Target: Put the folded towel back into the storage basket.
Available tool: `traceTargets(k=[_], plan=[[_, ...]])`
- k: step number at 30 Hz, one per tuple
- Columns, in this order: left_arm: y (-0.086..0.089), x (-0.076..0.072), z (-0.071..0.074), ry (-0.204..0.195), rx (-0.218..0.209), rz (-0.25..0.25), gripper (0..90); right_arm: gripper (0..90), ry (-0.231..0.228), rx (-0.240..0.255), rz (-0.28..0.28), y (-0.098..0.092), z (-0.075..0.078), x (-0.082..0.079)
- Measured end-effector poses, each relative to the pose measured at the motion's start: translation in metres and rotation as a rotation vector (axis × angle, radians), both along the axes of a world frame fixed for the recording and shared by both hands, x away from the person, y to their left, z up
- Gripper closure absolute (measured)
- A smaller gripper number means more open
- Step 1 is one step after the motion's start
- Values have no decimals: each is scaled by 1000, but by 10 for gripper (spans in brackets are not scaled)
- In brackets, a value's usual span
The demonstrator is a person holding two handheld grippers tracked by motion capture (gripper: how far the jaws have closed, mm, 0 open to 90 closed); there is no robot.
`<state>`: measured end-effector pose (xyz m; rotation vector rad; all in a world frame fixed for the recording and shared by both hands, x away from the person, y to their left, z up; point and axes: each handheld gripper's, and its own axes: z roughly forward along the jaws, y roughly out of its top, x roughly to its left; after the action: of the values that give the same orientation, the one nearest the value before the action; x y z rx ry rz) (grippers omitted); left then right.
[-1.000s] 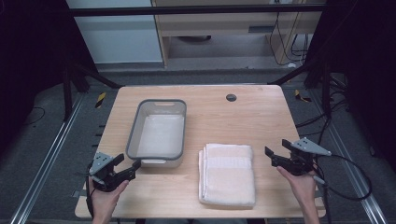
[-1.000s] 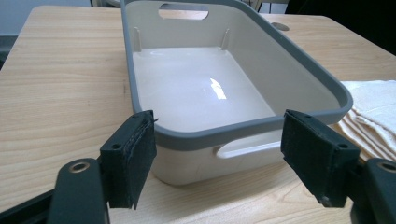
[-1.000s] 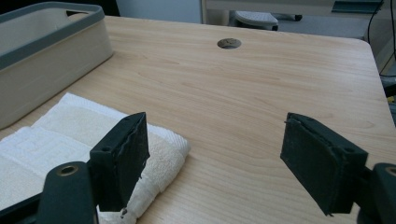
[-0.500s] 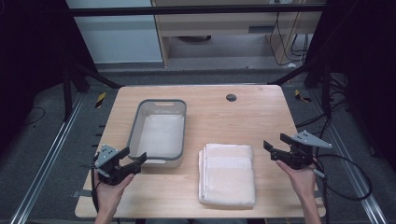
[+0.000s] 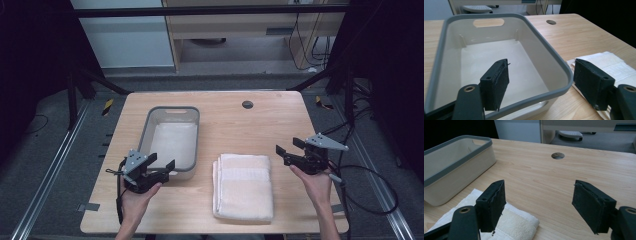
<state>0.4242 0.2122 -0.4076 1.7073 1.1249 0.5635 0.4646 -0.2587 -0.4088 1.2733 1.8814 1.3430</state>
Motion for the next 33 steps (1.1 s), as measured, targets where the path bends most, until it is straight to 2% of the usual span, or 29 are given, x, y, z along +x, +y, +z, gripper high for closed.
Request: traceTargets(k=[7,10,14,24,33], plan=[[-20,-3,-1,8,-5,-37,294,275,14,-10,17,4,-3,1],[-32,-6,-3,13,8,-70,299,288,22,-22,30,6,-4,1],[-42,-9,-4,15,21,-91,299,298,30,-35,42,9,-6,1],[-65,-15,-17,48,52,-149,300,309,54,-46,68,15,-11,3],[-81,-20,-31,77,81,-197,300,309,80,-98,99,24,-20,4]])
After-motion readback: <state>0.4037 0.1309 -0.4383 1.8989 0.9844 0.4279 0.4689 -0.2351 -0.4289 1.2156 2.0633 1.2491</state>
